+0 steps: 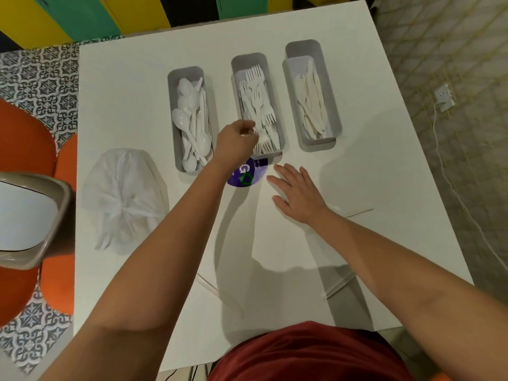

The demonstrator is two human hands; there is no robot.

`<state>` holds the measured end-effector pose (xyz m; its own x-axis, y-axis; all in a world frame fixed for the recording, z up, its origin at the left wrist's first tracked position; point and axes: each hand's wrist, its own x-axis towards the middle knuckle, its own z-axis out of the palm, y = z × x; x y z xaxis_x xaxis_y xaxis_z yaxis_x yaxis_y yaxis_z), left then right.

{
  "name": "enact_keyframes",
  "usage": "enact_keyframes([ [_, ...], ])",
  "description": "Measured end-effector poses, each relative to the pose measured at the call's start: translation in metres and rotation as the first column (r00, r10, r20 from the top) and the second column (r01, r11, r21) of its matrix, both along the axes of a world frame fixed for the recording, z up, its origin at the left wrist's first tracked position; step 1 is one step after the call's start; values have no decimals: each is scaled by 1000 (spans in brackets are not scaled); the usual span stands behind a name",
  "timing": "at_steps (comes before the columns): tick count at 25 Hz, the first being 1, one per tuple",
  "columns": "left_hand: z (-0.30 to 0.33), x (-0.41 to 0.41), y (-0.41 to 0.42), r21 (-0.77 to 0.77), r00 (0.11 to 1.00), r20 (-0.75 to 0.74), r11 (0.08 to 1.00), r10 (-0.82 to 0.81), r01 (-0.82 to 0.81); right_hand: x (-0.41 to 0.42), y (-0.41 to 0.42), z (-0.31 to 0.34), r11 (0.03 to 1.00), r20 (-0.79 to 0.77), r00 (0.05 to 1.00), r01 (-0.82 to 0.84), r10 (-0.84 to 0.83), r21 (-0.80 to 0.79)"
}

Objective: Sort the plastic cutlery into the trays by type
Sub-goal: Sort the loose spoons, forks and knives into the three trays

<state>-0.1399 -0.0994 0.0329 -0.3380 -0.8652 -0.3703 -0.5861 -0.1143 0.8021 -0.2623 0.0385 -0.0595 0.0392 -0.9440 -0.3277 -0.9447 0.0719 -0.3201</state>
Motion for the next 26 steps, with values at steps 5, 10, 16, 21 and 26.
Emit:
enact_keyframes([
  [5,-7,32,37,-17,993,56,994,-103,104,-3,0,9,1000,-30,1000,3,-3,2],
  [10,-25,82,76,2,984,143,994,-111,112,-26,42,13,980,-5,984,177,-178,-96],
  [16,-36,130,126,-16,932,281,970,-227,241,-50,106,13,933,-133,930,321,-343,-165],
  [21,-36,172,155,-75,797,469,882,-381,466,-52,124,9,890,-45,903,410,-427,-201],
  [26,-42,206,172,7,666,511,778,-543,629,-46,125,6,833,163,844,533,-511,-149],
])
